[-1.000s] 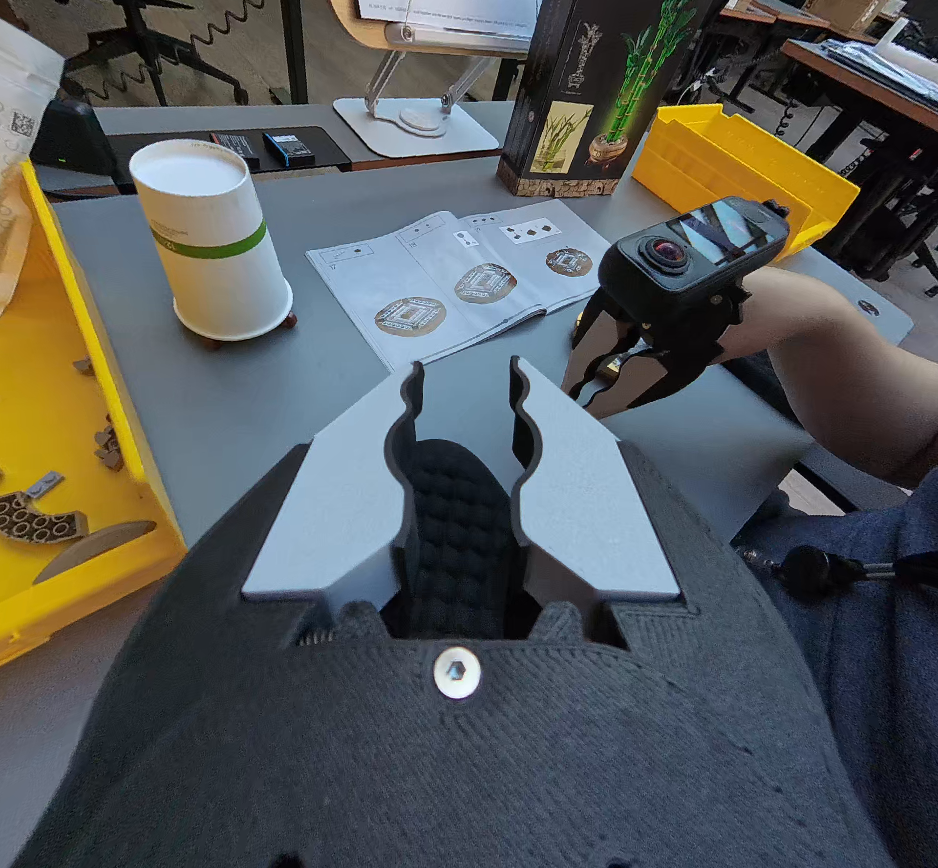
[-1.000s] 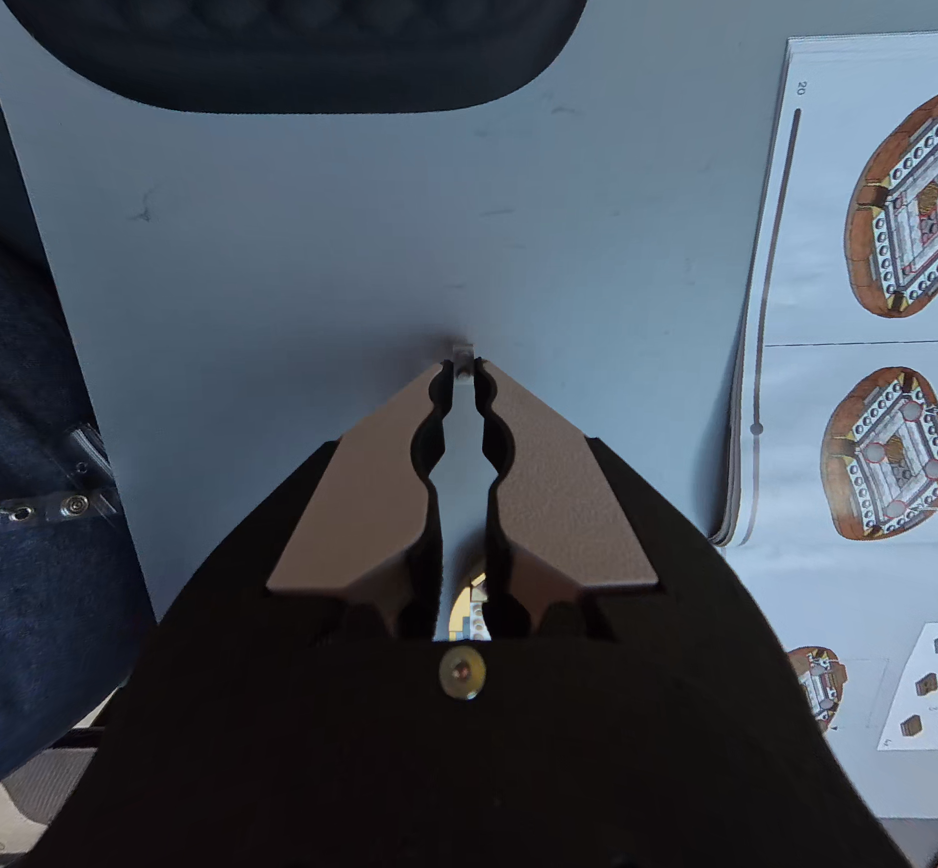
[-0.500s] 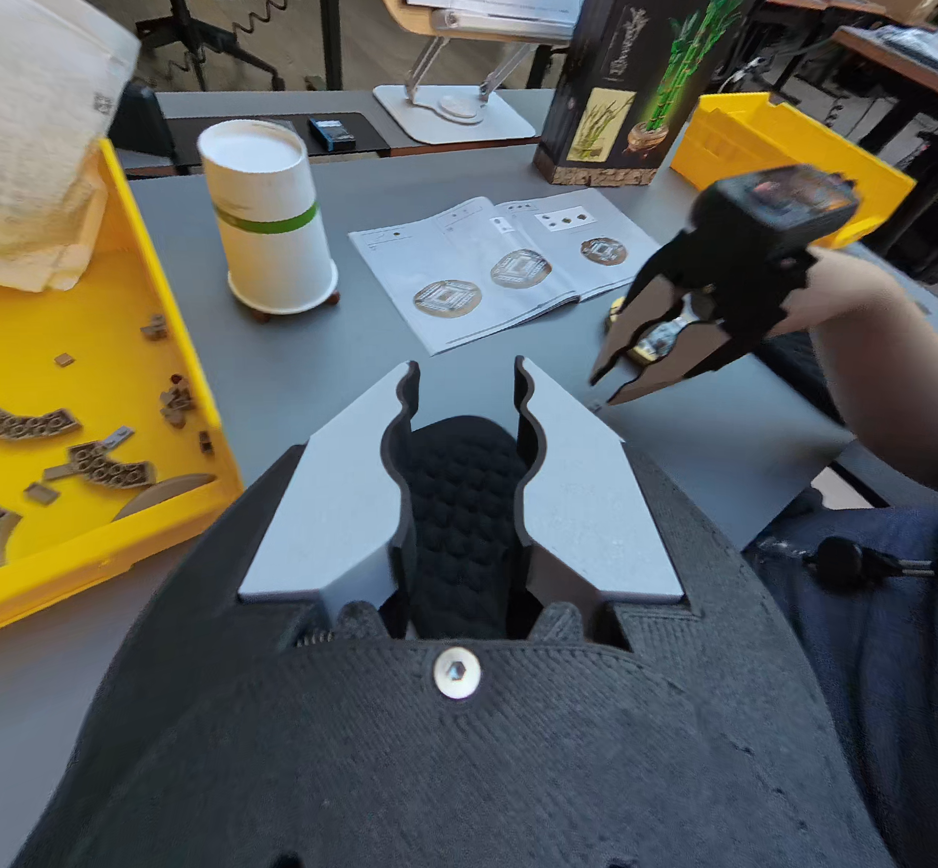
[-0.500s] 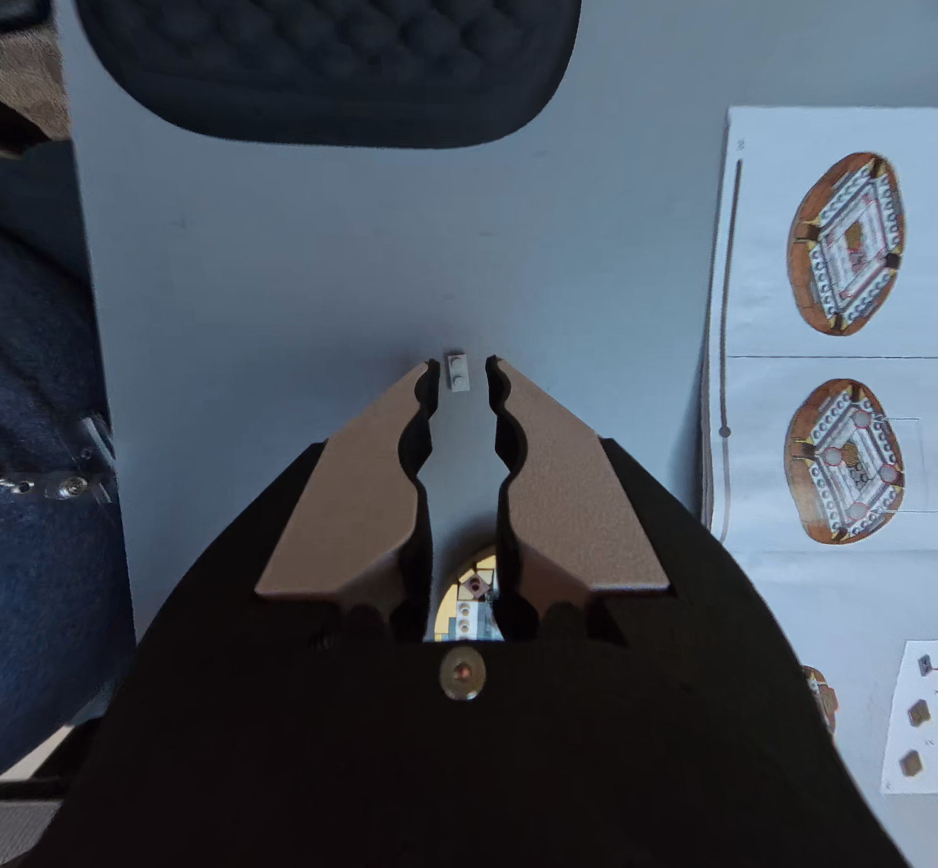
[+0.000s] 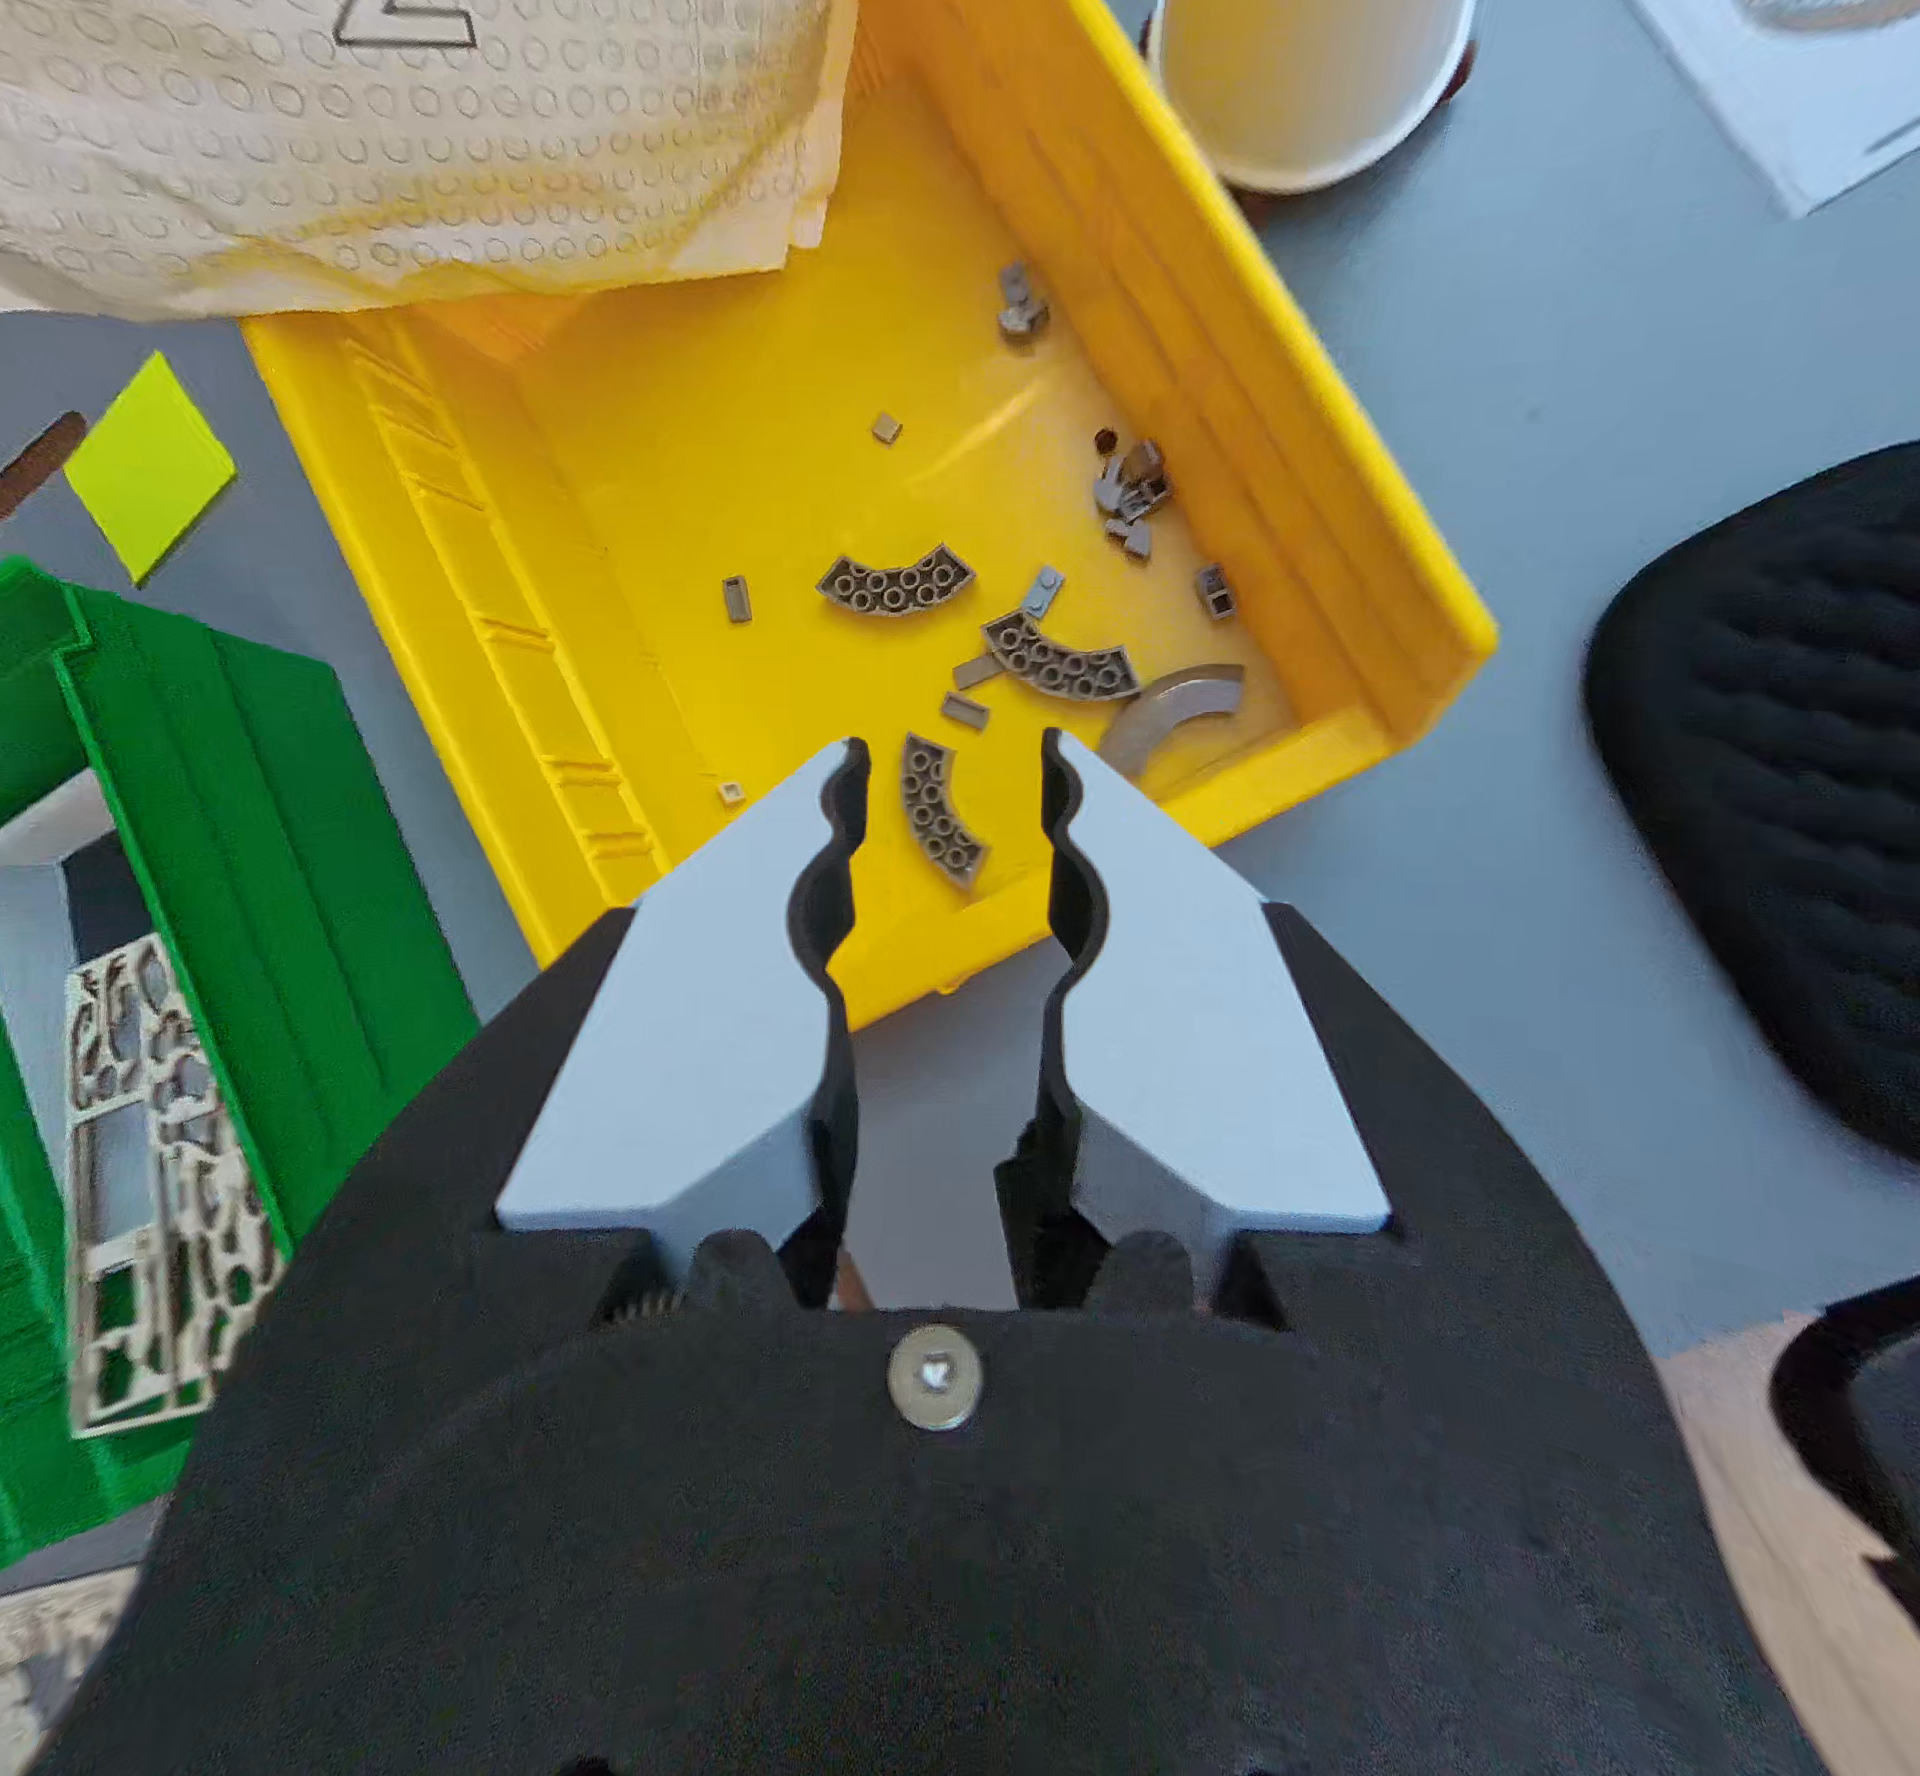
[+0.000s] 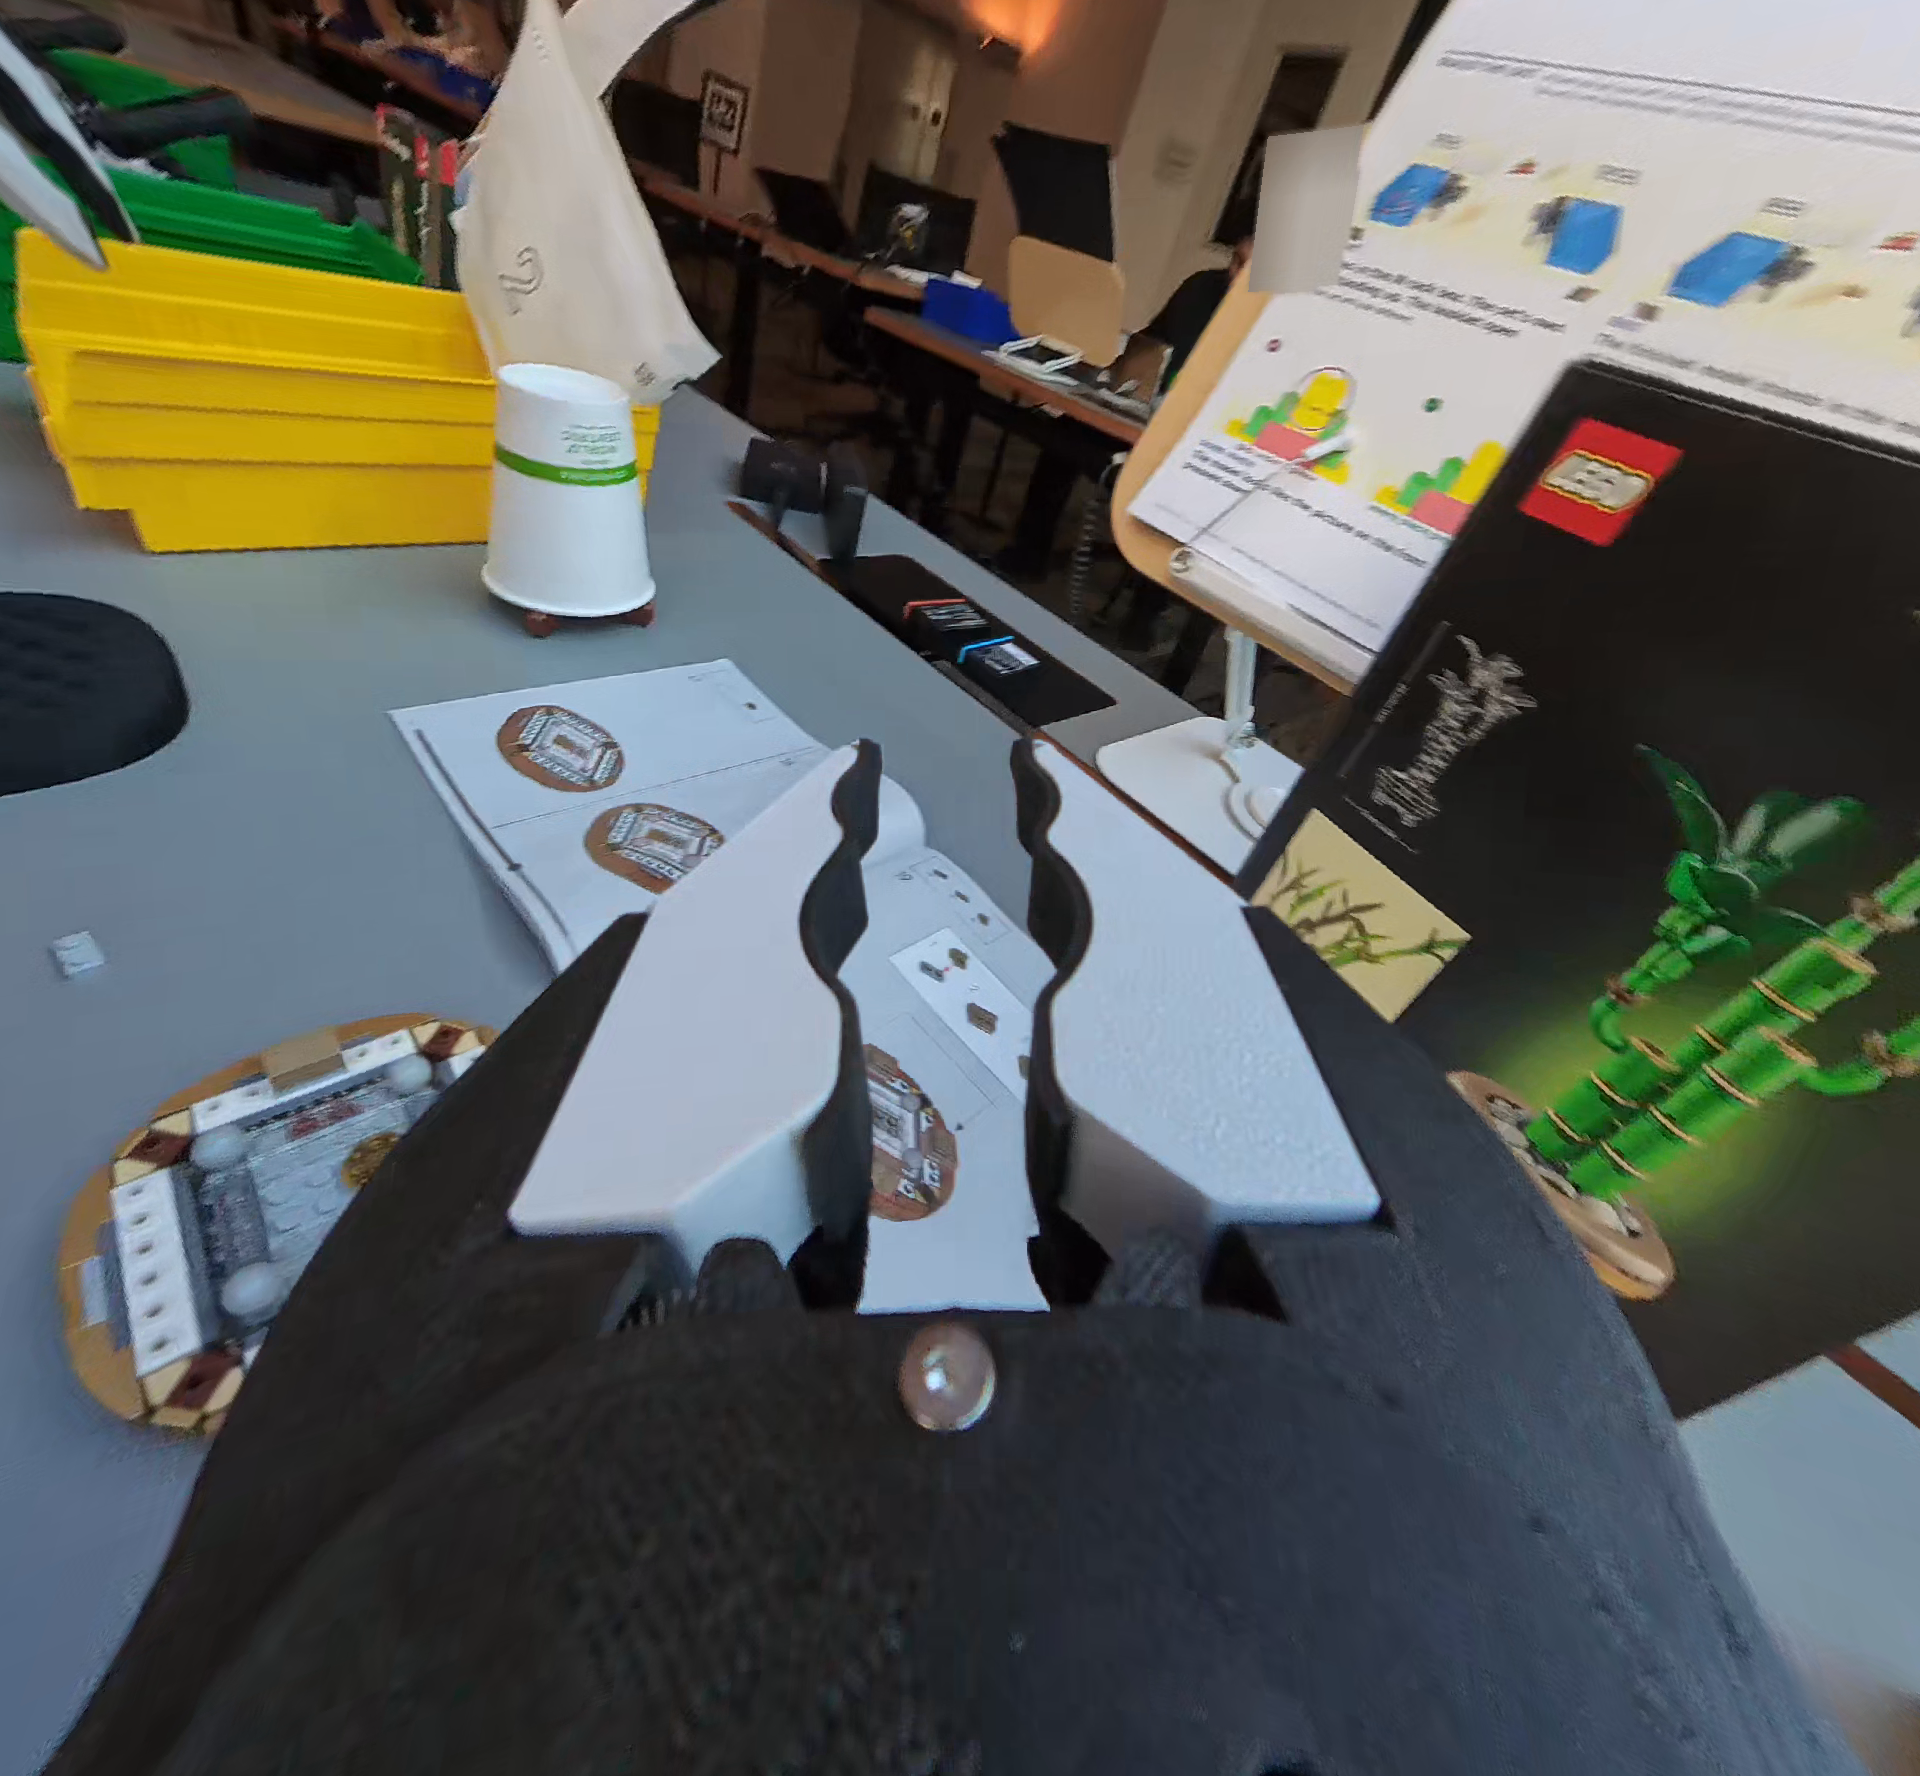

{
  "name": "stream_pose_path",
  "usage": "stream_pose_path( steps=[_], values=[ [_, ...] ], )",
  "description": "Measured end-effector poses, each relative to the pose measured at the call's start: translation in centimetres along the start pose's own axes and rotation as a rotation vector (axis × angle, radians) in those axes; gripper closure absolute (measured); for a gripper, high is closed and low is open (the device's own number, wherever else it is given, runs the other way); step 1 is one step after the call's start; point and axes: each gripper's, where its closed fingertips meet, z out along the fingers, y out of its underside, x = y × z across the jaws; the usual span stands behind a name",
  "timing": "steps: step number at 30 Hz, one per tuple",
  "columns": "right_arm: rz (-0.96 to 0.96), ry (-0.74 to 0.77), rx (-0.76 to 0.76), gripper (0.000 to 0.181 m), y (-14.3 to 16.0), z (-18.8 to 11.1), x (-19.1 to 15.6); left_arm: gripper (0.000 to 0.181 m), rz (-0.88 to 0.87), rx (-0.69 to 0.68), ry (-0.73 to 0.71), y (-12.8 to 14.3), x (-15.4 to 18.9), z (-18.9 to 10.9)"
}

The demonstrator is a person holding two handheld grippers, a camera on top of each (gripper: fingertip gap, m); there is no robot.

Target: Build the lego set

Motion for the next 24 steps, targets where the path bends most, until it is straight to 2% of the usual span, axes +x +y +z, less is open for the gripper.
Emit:
stream_pose_path(
  steps=[1,6,12,17,21,24],
  values=[
    [0.010,0.036,0.025,0.156,0.4,-0.6,1.0,0.146,0.036,-0.047,-0.019,0.2,-0.9,0.9],
    [0.057,0.167,0.026,0.156,3.1,-2.1,4.5,0.140,0.135,-0.156,-0.025,-0.4,-3.8,4.2],
    [0.061,0.225,0.041,0.156,2.9,-3.0,5.9,0.131,0.224,-0.226,0.105,-0.9,-2.8,7.0],
    [0.066,0.252,0.011,0.156,3.2,-3.7,6.8,0.130,0.332,-0.205,0.262,-1.0,0.2,7.1],
    [0.083,0.282,-0.005,0.157,3.1,-4.2,7.8,0.131,0.454,-0.243,0.260,-0.3,0.3,6.4],
    [0.111,0.306,0.005,0.157,2.6,-4.3,8.5,0.139,0.494,-0.283,0.267,0.1,0.5,5.8]
  ],
)
